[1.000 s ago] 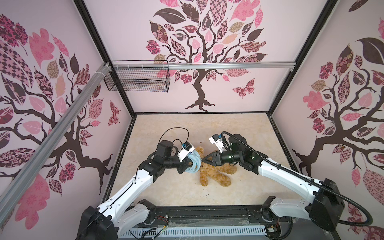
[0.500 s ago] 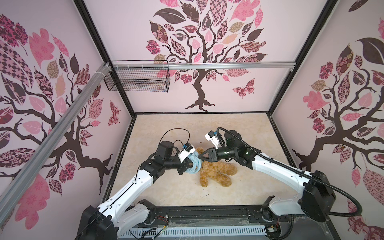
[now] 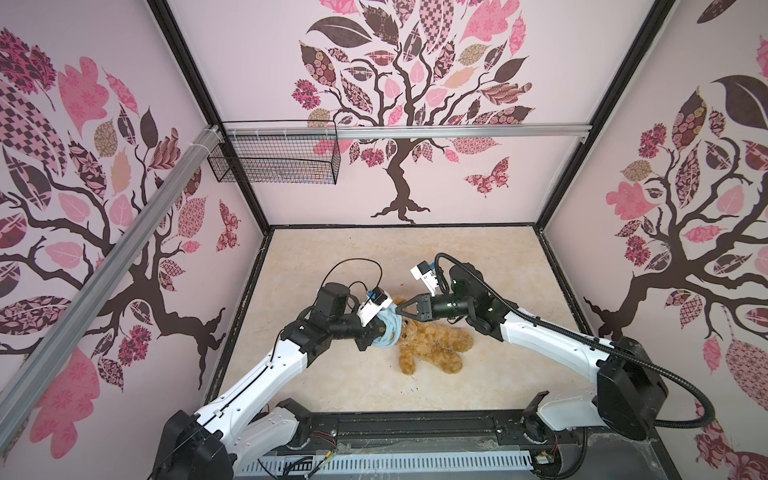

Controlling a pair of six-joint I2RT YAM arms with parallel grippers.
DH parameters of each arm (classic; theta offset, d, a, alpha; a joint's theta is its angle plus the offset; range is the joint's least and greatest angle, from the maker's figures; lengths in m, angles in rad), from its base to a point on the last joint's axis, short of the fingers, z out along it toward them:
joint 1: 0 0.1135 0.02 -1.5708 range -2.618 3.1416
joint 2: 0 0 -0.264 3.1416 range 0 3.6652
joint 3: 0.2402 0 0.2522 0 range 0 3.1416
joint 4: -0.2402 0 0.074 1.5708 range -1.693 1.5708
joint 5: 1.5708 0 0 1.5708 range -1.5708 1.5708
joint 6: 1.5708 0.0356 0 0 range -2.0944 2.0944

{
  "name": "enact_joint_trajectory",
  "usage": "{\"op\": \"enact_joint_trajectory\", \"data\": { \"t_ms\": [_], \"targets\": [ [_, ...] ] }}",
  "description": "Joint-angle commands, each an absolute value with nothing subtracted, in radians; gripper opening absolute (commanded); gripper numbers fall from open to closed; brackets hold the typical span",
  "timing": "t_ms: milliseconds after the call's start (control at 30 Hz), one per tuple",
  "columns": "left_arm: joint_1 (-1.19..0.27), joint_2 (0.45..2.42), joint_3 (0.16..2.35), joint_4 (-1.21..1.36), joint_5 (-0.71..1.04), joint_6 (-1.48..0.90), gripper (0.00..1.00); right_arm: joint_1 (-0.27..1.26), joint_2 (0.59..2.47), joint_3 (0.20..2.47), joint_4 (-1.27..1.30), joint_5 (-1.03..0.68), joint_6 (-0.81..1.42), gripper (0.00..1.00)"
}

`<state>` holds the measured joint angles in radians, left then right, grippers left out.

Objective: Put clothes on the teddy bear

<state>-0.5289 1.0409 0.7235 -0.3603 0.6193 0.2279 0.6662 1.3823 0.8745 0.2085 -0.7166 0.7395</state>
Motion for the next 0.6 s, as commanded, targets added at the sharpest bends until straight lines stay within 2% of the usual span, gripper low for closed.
{"op": "enact_joint_trajectory", "data": {
  "t_ms": [0,300,467,567],
  "targets": [
    [-0.54,1.006,0.705,-0.354,0.624,0.246,0.0,0.601,1.334,0.83,0.259,-0.614,0.837,0.0],
    [-0.55,0.909,0.678,-0.326,0.631,0.204,0.0,0.552,1.325,0.7,0.31,-0.497,0.892,0.0],
    [-0.554,0.895,0.672,-0.355,0.697,0.253,0.0,0.554,1.344,0.717,0.331,-0.519,0.902,0.0],
    [-0.568,0.914,0.679,-0.392,0.641,0.279,0.0,0.565,1.36,0.744,0.443,-0.613,0.936,0.0]
  ]
}}
